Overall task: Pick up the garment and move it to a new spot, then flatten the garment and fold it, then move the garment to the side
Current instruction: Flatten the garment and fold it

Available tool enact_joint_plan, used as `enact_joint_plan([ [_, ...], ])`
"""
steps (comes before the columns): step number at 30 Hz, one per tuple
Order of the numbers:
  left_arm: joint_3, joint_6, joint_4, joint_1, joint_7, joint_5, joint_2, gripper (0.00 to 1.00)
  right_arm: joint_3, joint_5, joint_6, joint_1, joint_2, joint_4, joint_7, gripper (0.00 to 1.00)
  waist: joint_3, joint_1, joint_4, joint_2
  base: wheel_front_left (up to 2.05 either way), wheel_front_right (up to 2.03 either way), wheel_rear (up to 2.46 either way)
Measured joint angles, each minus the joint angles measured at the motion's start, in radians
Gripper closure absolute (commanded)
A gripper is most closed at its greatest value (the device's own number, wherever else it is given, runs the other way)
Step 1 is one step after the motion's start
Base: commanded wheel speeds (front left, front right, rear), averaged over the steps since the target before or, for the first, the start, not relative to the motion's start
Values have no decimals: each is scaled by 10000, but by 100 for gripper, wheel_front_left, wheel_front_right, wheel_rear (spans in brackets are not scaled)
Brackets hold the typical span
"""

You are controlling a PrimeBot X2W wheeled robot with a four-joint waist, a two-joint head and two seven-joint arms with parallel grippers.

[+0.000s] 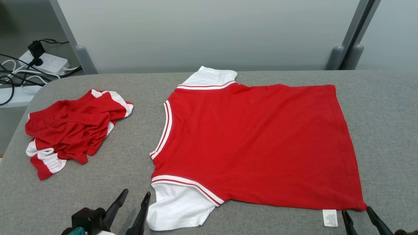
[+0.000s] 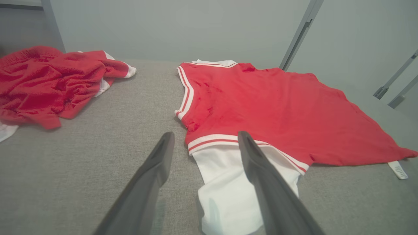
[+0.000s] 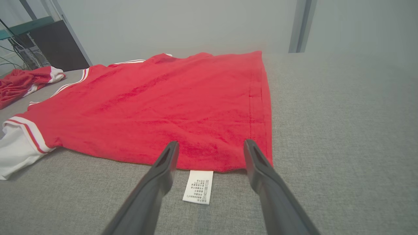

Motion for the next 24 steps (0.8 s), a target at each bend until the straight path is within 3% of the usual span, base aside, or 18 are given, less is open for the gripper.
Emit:
enact_joint_plan([
  [6, -192, 0, -301, 5, 1078, -322, 144, 0, -17, 27, 0, -2, -69, 33, 2, 0, 92, 0, 39, 0, 0, 0, 0],
  [14, -587, 236, -1066, 74, 3277, -763, 644, 0, -213, 313, 0, -88, -205, 280, 31, 0, 456, 0, 116, 0, 0, 0, 0],
  [21, -675, 443, -1384, 213, 4282, -1016, 988, 0, -420, 692, 0, -363, -422, 533, 255, 0, 794, 0, 239, -1, 0, 0, 0],
  [22, -681, 485, -1425, 211, 4320, -1016, 993, 2, -426, 754, 0, -439, -431, 617, 341, 0, 857, 0, 251, 0, 0, 0, 0],
  [24, -715, 514, -1511, 198, 4372, -1016, 984, 18, -414, 872, 0, -573, -466, 708, 483, 0, 991, 0, 270, 0, 0, 0, 0],
])
